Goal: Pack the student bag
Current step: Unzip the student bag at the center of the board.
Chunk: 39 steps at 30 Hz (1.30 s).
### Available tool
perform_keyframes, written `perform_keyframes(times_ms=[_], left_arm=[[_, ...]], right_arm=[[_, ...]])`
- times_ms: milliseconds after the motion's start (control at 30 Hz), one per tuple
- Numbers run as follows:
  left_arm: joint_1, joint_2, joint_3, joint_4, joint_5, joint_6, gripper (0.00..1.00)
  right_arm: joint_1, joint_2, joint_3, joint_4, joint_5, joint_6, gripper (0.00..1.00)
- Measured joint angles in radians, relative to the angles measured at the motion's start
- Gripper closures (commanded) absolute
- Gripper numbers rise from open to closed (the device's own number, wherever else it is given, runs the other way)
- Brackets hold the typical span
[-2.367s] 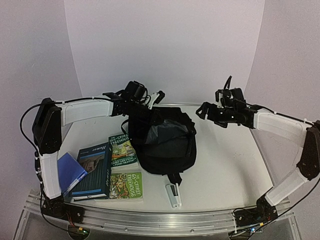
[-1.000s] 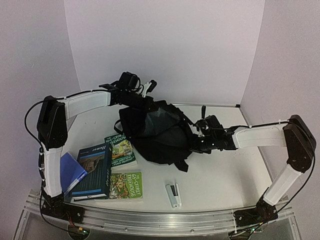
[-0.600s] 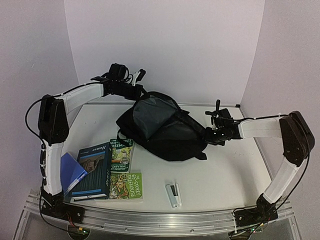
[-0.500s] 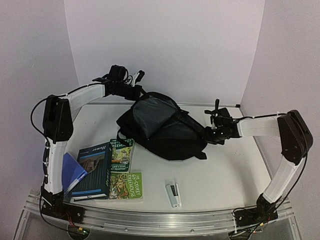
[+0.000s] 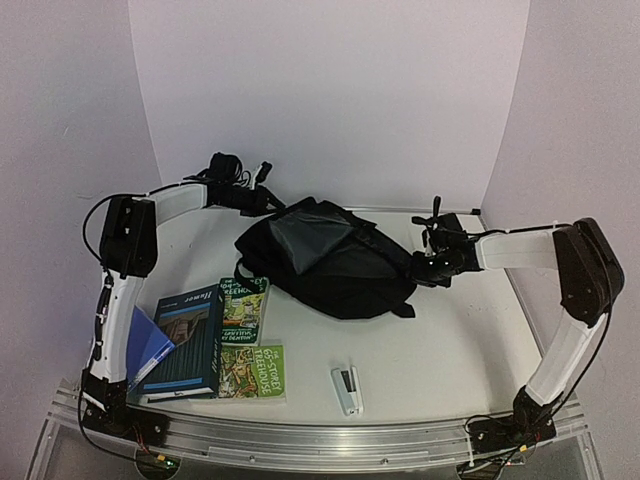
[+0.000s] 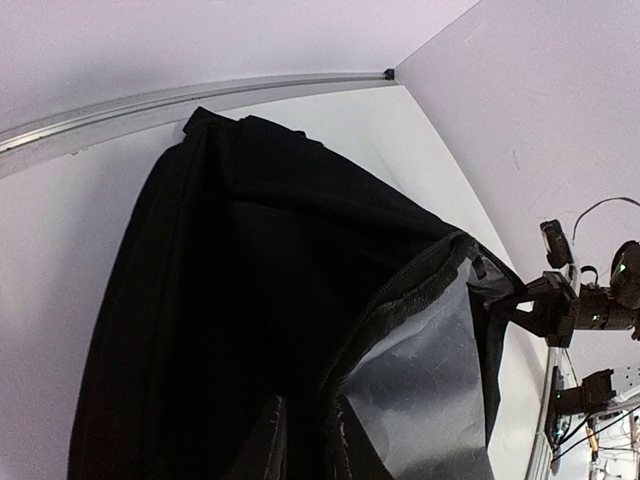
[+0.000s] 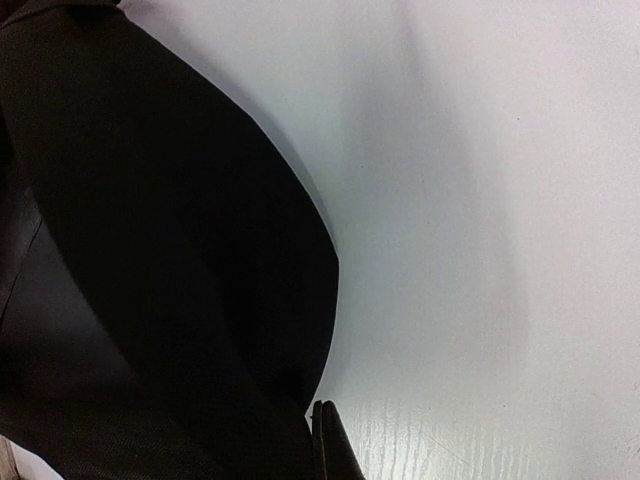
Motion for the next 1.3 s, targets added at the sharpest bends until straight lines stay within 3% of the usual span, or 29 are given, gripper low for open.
perform_keyframes(times_ms=[200,333,433,533,900,1133,1300], left_arm=[[0.042,0.000,-0.003,0.044,0.019,-0.031,0.40],[0.052,-0.019,-0.039,0.066,0.031,-0.052,0.26],[0.047,-0.066,-0.103,0.080,0.031,-0.058,0.21],[0.045,-0.155,-0.197,0.090,0.023,-0.074,0.19],[-0.028,-0.613,-0.644,0.273,-0.062,-0.177,0.15],[-0.194,-0.650,-0.786,0.332,-0.095,-0.228,0.14],[-0.252,-0.650,-0.833,0.343,-0.119,-0.234,0.14]], right_arm=[[-0.024,-0.010,0.000,-0.040,-0.043,0.005,0.66],[-0.028,-0.051,0.000,-0.069,-0.067,0.003,0.39],[-0.028,-0.105,0.000,-0.084,-0.076,0.005,0.24],[-0.028,-0.166,0.000,-0.097,-0.077,0.007,0.15],[0.020,-0.271,0.040,-0.078,-0.153,0.066,0.25],[0.170,-0.064,0.126,0.071,-0.234,0.128,0.32],[0.204,0.028,0.129,0.107,-0.262,0.158,0.31]])
